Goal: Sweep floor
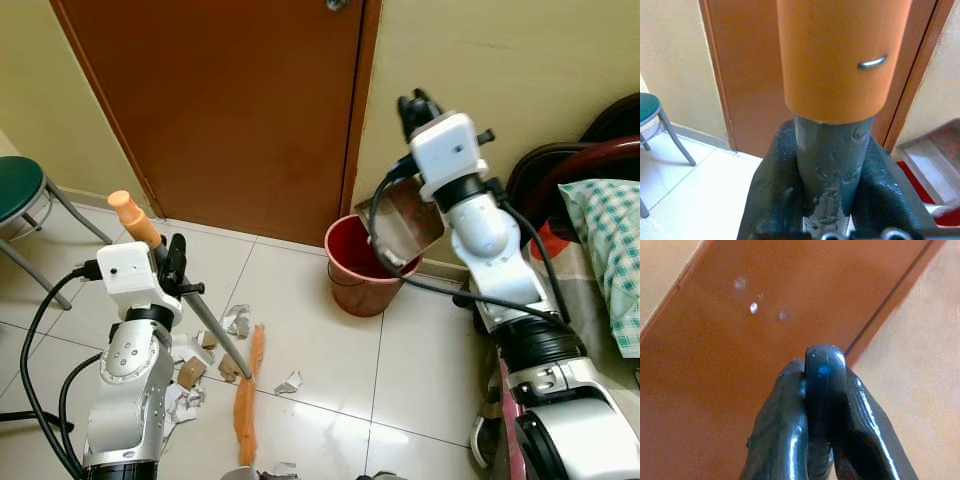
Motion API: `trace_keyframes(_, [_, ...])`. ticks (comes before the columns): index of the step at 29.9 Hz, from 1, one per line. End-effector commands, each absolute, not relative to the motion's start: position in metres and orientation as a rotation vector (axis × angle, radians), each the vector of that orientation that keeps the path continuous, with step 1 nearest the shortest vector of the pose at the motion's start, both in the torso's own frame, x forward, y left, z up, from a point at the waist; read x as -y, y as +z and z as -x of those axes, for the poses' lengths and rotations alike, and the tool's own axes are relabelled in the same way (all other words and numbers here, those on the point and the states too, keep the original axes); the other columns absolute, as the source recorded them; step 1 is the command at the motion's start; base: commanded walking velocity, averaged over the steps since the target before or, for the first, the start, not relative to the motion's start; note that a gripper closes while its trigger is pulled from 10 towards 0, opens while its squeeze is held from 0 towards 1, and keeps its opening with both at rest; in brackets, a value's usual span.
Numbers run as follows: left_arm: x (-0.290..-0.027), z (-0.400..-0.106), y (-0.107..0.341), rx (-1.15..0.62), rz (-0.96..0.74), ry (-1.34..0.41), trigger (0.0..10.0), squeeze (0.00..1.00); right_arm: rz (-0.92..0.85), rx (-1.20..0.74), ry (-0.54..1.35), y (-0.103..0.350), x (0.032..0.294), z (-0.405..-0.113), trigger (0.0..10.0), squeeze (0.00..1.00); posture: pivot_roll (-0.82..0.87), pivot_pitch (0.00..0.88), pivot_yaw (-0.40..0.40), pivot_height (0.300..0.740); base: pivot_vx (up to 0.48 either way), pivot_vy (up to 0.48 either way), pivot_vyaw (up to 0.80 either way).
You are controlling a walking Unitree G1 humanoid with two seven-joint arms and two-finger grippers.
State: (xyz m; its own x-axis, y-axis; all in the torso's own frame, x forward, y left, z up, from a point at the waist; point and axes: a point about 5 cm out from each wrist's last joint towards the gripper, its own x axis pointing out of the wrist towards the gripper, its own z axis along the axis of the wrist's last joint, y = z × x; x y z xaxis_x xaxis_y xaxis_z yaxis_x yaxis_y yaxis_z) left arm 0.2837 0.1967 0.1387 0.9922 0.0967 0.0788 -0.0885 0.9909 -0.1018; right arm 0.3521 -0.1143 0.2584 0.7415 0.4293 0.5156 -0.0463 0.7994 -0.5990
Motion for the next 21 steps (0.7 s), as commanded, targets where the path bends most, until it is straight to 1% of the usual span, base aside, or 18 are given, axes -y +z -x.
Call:
trace_keyframes(1, [-0.196, -0.283, 0.142, 0.101, 0.090, 0.090, 10.0, 0.00, 0.611, 0.866, 0.271, 0.289, 0.108, -0.341, 10.0, 0.00, 0.05, 0.101, 0.018, 0.740, 0.000, 0.000, 0.00])
trace_keyframes(7, [-0.195, -0.283, 0.141, 0.100, 0.093, 0.089, 10.0, 0.00, 0.558, 0.947, 0.224, 0.315, 0.107, -0.337, 10.0, 0.00, 0.04, 0.101, 0.017, 0.740, 0.000, 0.000, 0.00])
trace_keyframes(11, [-0.193, -0.285, 0.141, 0.101, 0.097, 0.086, 10.0, 0.00, 0.384, 0.986, 0.247, 0.339, 0.093, -0.331, 10.0, 0.00, 0.04, 0.098, 0.013, 0.740, 0.000, 0.000, 0.00])
trace_keyframes(13, [-0.192, -0.285, 0.141, 0.102, 0.097, 0.086, 10.0, 0.00, 0.377, 0.989, 0.248, 0.340, 0.092, -0.331, 10.0, 0.00, 0.04, 0.098, 0.013, 0.740, 0.000, 0.000, 0.00])
trace_keyframes(15, [-0.192, -0.284, 0.141, 0.103, 0.099, 0.086, 10.0, 0.00, 0.268, 0.993, 0.261, 0.348, 0.085, -0.328, 10.0, 0.00, 0.04, 0.098, 0.013, 0.740, 0.000, 0.000, 0.00])
trace_keyframes(16, [-0.192, -0.284, 0.141, 0.103, 0.099, 0.086, 10.0, 0.00, 0.268, 0.993, 0.261, 0.348, 0.085, -0.328, 10.0, 0.00, 0.04, 0.098, 0.013, 0.740, 0.000, 0.000, 0.00])
trace_keyframes(17, [-0.192, -0.284, 0.141, 0.102, 0.099, 0.086, 10.0, 0.00, 0.246, 0.986, 0.262, 0.348, 0.085, -0.328, 10.0, 0.00, 0.04, 0.097, 0.010, 0.740, 0.000, 0.000, 0.00])
trace_keyframes(18, [-0.192, -0.283, 0.140, 0.101, 0.098, 0.087, 10.0, 0.00, 0.149, 0.937, 0.278, 0.344, 0.083, -0.330, 10.0, 0.00, 0.04, 0.097, 0.010, 0.740, 0.000, 0.000, 0.00])
trace_keyframes(21, [-0.193, -0.283, 0.140, 0.100, 0.098, 0.087, 10.0, 0.00, 0.078, 0.889, 0.289, 0.341, 0.082, -0.332, 10.0, 0.00, 0.04, 0.097, 0.010, 0.740, 0.000, 0.000, 0.00])
